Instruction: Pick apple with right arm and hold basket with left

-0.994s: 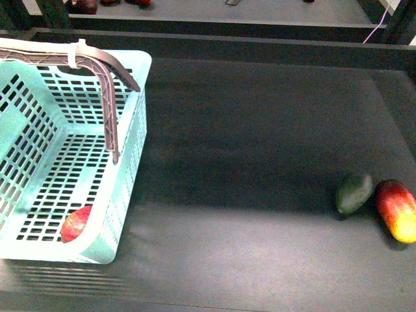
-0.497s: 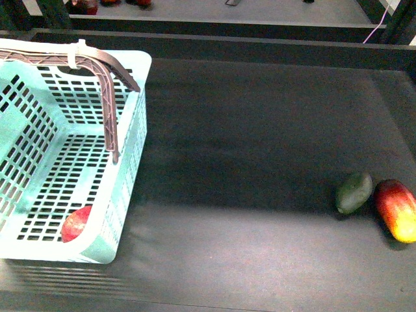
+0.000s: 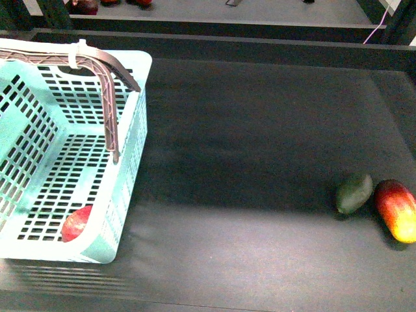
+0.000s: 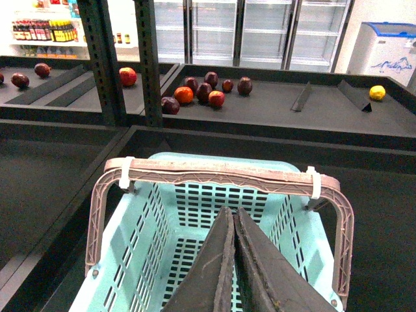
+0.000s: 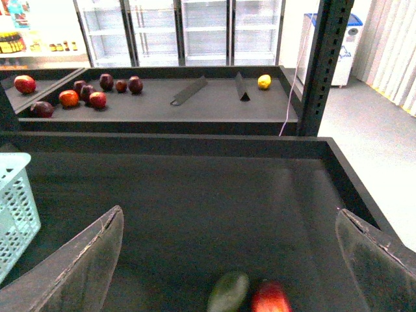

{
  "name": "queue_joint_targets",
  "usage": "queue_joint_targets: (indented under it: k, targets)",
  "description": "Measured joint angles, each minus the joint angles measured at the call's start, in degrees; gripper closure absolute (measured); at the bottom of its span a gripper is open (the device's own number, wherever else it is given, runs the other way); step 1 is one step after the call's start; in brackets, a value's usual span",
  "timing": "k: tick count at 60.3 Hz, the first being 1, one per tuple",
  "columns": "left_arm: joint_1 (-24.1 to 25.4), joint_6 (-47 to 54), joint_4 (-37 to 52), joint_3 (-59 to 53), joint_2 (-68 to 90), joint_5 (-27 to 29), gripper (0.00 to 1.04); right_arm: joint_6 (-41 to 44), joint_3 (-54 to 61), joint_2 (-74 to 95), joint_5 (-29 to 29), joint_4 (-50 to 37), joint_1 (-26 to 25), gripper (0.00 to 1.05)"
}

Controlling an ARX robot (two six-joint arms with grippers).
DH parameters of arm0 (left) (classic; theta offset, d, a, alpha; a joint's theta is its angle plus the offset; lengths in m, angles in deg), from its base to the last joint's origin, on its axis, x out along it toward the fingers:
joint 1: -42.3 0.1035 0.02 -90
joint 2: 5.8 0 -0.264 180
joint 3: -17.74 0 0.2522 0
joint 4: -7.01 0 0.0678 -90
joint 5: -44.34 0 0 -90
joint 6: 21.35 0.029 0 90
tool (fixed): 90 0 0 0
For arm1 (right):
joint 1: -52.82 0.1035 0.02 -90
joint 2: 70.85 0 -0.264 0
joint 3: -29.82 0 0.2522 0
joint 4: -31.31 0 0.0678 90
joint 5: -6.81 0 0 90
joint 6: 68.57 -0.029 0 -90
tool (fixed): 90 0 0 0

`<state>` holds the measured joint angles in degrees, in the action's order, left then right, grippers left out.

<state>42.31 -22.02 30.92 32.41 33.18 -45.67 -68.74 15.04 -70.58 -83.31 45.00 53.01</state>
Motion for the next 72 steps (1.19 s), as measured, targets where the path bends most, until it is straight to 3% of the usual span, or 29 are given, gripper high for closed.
queue_joint_targets:
  k: [29,64,68,72]
  targets:
    - [0.0,0.0,-16.1,0.0,-17.4,0.0,1.02,0.0,0.0,0.0,0.0,0.0,0.0,0.09]
    - [0.0,0.0,-27.8,0.0,-29.1,0.0,1.02,0.0,0.0,0.0,0.0,0.0,0.0,0.09]
    - [0.0,0.0,-35.9,0.0,-35.3,0.0,1.02,0.0,0.0,0.0,0.0,0.0,0.0,0.09]
    - [0.0,0.0,-37.3,0.0,-38.2,0.0,1.02,0.0,0.0,0.0,0.0,0.0,0.0,0.09]
